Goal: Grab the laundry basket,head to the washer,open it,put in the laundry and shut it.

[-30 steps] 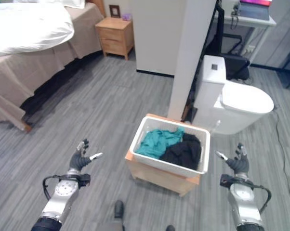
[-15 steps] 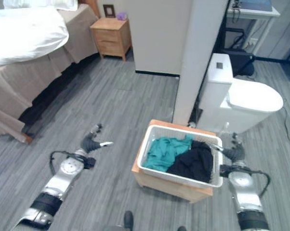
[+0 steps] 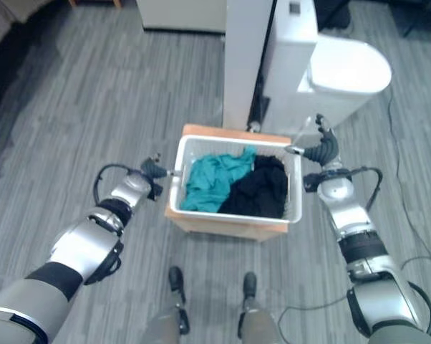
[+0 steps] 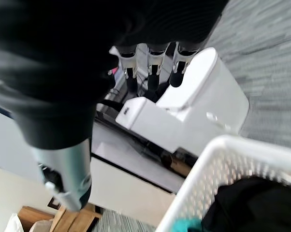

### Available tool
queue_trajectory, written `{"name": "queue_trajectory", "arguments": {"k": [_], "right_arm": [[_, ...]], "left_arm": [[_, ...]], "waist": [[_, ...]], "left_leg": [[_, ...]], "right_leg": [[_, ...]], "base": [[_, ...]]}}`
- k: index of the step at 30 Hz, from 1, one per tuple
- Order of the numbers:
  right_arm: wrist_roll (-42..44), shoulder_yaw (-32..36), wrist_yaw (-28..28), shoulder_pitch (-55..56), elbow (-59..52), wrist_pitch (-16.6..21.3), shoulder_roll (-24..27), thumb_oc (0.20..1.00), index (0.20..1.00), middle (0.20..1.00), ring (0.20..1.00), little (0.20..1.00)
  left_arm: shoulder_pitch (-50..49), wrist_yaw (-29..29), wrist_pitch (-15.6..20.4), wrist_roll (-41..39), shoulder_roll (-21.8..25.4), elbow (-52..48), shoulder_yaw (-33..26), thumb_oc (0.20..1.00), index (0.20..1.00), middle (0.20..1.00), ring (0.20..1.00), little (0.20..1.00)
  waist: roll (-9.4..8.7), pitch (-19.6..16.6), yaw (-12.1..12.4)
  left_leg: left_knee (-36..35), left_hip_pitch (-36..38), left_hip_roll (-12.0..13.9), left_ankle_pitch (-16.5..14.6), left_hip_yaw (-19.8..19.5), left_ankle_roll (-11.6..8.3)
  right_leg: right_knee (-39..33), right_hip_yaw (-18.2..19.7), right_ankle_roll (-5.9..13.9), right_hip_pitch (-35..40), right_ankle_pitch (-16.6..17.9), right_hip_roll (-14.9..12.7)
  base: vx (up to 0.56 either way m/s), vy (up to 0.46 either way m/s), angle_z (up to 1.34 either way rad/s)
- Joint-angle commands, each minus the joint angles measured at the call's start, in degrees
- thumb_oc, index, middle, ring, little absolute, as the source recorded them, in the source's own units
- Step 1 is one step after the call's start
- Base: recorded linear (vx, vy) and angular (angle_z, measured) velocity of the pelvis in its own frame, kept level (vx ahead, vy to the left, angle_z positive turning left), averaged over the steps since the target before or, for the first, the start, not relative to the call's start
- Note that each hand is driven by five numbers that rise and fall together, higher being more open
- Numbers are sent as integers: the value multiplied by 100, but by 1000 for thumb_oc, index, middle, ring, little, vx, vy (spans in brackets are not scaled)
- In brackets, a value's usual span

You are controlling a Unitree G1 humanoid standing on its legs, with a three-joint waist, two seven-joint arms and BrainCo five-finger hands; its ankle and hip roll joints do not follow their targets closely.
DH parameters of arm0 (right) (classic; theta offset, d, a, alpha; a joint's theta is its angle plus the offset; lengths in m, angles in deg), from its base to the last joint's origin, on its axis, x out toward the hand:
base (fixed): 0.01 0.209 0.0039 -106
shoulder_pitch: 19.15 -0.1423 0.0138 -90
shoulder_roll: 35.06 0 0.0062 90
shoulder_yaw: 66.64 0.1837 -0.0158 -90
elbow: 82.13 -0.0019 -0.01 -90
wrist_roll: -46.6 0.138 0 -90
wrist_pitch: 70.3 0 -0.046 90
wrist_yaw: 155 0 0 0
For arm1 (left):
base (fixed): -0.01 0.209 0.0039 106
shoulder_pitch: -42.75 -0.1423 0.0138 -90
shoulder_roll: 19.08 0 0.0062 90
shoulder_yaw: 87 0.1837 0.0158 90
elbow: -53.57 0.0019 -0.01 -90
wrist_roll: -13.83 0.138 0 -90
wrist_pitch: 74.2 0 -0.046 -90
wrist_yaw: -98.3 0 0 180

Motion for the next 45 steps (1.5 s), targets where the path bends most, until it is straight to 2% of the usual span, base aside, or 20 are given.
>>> {"name": "queue_trajectory", "arguments": {"k": [1,6,9,16,18,27,34,45], "right_arm": [[68,255,-140,-22,-150,328,77,1000,1000,1000,1000,1000],[-528,84,-45,70,44,95,186,1000,1000,1000,1000,1000],[-683,-16,-129,-166,452,-23,81,1000,1000,1000,1000,1000],[-720,-282,-193,-844,1701,-112,15,1000,1000,1000,1000,1000],[-692,-445,-193,-1150,2372,-160,-27,1000,1000,1000,1000,1000],[-285,-950,249,-1777,4074,-172,-110,1000,1000,1000,1000,1000],[-184,-1454,485,-2295,4460,-156,-644,1000,1000,1000,1000,1000],[-431,-1873,492,-2666,4492,-177,-966,1000,1000,1000,1000,1000]], "left_arm": [[332,-243,94,44,263,398,55,1000,1000,1000,1000,1000],[305,-177,71,117,143,369,30,1000,1000,1000,1000,1000],[249,-132,53,35,21,332,16,1000,1000,1000,1000,1000],[354,-102,35,46,-135,326,178,1000,1000,1000,1000,1000],[415,-105,31,69,-149,319,276,1000,1000,1000,1000,1000],[587,-118,4,257,23,338,550,1000,1000,1000,1000,1000],[844,-147,-25,382,138,552,680,1000,1000,1000,1000,1000],[1317,-143,0,242,179,548,772,1000,1000,1000,1000,1000]], "waist": [[-241,-99,181],[-331,110,150],[-346,199,154],[-279,328,186],[-228,356,204],[-62,400,268],[-105,496,259],[-245,530,153]], "left_leg": [[35,479,338,-547,104,-170],[35,361,349,-530,146,-158],[35,332,340,-533,187,-141],[35,223,269,-520,171,-115],[35,199,229,-519,156,-113],[35,81,115,-506,104,-101],[35,-19,128,-487,145,-101],[35,-259,181,-442,156,-152]], "right_leg": [[219,3,271,-186,-294,-451],[268,23,271,-362,-270,-475],[283,33,271,-412,-238,-502],[301,-14,268,-492,-198,-563],[296,-44,271,-480,-188,-590],[342,-74,287,-555,-172,-657],[331,-52,303,-687,-100,-658],[300,-74,315,-888,-52,-613]], "base": [[-42,-2,2],[-44,5,1],[-18,10,-2],[-6,5,-2],[0,0,0],[-5,4,5],[0,0,0],[6,-5,0]]}}
